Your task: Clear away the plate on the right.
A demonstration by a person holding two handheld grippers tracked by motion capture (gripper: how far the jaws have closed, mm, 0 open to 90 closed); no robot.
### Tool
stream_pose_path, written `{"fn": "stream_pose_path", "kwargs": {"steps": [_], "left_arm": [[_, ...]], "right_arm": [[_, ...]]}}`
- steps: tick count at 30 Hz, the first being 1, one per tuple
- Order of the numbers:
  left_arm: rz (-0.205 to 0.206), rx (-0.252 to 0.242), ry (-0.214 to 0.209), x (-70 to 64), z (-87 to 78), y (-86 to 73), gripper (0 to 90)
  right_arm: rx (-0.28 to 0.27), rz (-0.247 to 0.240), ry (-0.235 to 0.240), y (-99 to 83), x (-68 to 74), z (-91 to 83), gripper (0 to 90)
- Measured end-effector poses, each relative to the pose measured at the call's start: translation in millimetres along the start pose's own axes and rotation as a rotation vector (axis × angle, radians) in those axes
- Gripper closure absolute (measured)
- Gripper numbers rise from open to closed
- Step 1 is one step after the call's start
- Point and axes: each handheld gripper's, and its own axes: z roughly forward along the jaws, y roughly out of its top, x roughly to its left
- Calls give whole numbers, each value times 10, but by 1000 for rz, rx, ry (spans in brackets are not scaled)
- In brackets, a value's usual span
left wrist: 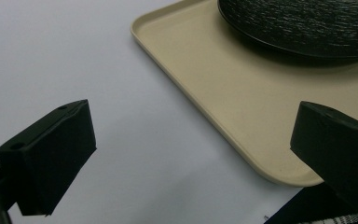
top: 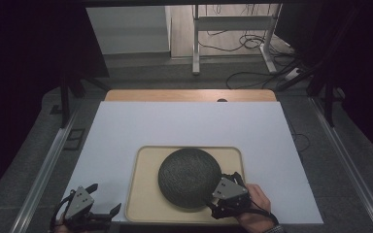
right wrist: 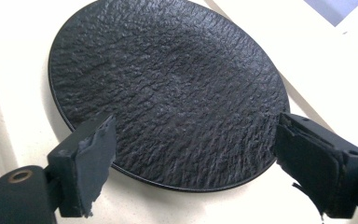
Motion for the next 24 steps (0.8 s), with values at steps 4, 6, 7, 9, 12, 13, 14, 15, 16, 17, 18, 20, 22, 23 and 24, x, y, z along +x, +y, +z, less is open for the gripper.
{"fn": "stream_pose_path", "kwargs": {"steps": [4, 6, 7, 9, 12, 13, 14, 15, 16, 17, 18, 20, 22, 23, 24], "left_arm": [[1, 0, 0, -1, -1, 0, 0], [1, 0, 0, -2, 0, 0, 0], [2, 0, 0, -2, 0, 1, 0], [2, -1, 1, -3, 0, 1, 0], [3, 0, 2, 0, -3, 1, 0], [3, -1, 2, 0, -3, 1, 0], [3, -1, 3, 0, -3, 1, 0], [3, -1, 3, 0, -3, 1, 0], [3, 0, 3, -1, -2, 1, 0], [3, -1, 3, -1, -1, 1, 0], [3, -1, 3, -1, -1, 1, 0], [3, -1, 3, -1, -2, 1, 0], [3, -1, 3, -1, -2, 1, 0], [3, 0, 3, 0, -2, 1, 0], [3, 0, 3, -1, -2, 0, 0]], "right_arm": [[5, 16, 1, -12, -15, -17, 105], [4, 26, 7, -23, -25, -26, 98], [4, 33, 9, -30, -32, -31, 94], [2, 49, 13, -41, -44, -44, 89], [-7, 76, 19, -64, -75, -63, 83], [-5, 81, 20, -70, -83, -67, 81], [-5, 91, 21, -78, -90, -70, 77], [-3, 97, 21, -90, -98, -73, 74], [-2, 100, 20, -96, -101, -75, 73], [0, 102, 19, -106, -105, -79, 72], [0, 102, 19, -112, -108, -83, 70], [-1, 107, 11, -121, -113, -93, 68], [-4, 116, 5, -130, -122, -104, 67], [-5, 118, 2, -136, -128, -109, 67], [-6, 120, 1, -141, -132, -113, 66]]}}
